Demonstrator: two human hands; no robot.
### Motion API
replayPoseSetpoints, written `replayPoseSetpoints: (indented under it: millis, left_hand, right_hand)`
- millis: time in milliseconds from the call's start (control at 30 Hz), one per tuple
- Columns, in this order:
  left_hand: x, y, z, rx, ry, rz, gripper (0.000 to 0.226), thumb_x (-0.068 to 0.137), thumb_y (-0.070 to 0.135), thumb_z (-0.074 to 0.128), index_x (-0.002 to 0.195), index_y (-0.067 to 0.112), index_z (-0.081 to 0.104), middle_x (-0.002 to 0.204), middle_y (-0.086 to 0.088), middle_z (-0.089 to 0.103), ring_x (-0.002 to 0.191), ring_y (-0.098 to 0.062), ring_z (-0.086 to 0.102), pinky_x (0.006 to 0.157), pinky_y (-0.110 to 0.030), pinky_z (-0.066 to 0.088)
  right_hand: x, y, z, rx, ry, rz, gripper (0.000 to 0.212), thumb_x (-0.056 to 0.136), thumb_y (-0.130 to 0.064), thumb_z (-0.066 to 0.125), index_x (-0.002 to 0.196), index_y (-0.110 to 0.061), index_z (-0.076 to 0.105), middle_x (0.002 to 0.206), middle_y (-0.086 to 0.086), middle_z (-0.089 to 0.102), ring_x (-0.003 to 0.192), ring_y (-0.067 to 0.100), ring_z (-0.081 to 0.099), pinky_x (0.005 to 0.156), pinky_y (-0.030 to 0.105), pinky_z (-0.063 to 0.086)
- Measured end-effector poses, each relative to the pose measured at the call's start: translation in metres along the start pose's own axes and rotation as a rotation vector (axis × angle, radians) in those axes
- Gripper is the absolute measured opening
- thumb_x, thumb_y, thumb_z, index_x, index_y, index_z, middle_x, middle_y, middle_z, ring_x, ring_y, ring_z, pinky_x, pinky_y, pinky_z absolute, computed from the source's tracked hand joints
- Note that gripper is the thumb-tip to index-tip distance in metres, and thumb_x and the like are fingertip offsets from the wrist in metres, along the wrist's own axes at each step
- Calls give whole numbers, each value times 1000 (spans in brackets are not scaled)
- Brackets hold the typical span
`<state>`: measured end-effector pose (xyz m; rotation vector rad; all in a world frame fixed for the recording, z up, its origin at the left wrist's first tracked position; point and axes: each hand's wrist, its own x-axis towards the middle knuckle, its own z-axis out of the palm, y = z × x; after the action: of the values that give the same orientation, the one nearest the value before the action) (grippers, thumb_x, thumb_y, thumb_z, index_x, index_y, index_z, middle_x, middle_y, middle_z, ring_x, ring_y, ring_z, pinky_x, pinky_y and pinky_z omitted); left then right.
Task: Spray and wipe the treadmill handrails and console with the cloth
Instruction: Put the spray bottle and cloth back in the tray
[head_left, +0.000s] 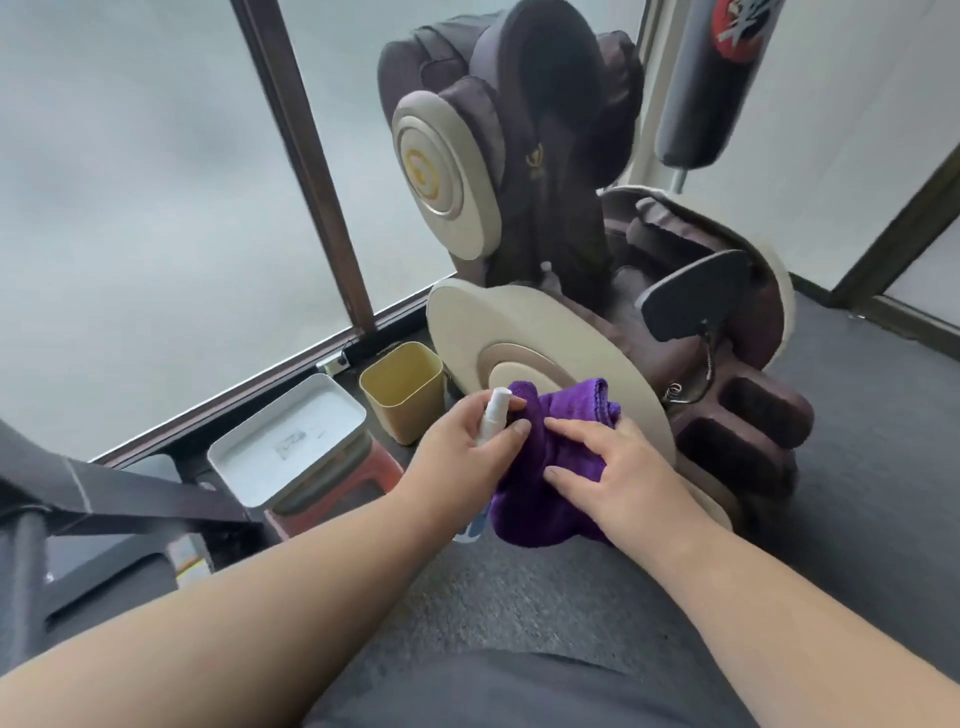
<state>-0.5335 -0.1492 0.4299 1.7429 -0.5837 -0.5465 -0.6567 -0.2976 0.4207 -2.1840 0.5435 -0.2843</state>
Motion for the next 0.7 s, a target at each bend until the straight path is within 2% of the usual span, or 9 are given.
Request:
replayPoseSetpoints:
  millis: [100,233,333,400,500,567,633,700]
  left_hand:
    - [30,-1,-2,-3,100,0,20,91,28,69,95,47,67,85,23,70,74,7,64,62,-7,45]
    - [71,-2,7,23,243,-22,15,90,35,68,97,47,66,86,18,71,71,0,65,63,-18,50]
    - [97,5,16,20,337,-54,15,87,39,66,99,48,65,90,18,71,77,-1,67,65,-19,51]
    - [109,11,16,-15,400,-61,16,85,40,66,99,49,65,93,18,71,80,-1,68,67,-19,51]
    - [121,12,7,-52,515,-70,16,87,36,67,98,49,65,92,20,71,81,2,66,68,-13,49]
    - [124,8,-3,-95,588,-84,16,86,36,68,99,45,66,94,17,72,83,-2,68,70,-16,51]
    - [124,2,-17,-129,646,-106,18,84,35,71,100,42,67,93,13,73,84,-6,69,73,-22,55]
    - [125,-6,-35,-165,686,-103,18,88,25,73,100,37,67,87,16,72,77,-3,67,67,-18,53]
  right_hand:
    - [45,11,1,58,-47,-38,54,73,-36,86,120,-49,64,116,-28,45,113,-1,51,95,3,32]
    - [110,26,-7,8,-159,-177,59,69,-43,87,123,-44,64,114,-29,40,109,-5,47,96,3,30]
    - [155,27,-18,-10,-238,-271,53,73,-41,85,123,-39,66,115,-11,46,108,4,51,102,14,36]
    - [183,23,-20,-20,-279,-334,49,75,-39,84,121,-37,68,116,-5,49,107,8,54,104,19,38]
    - [216,15,-9,-18,-343,-410,45,75,-36,84,118,-36,70,117,-5,50,106,6,52,101,9,33]
    - [231,7,4,26,-374,-469,44,73,-32,87,114,-35,71,112,-11,48,103,0,50,95,0,29]
    - [243,-3,19,64,-407,-520,44,72,-30,88,111,-38,71,110,-16,48,102,-4,50,93,-2,30]
    - [256,-15,39,99,-449,-548,44,72,-30,88,108,-44,69,111,-12,52,101,-6,51,92,0,32]
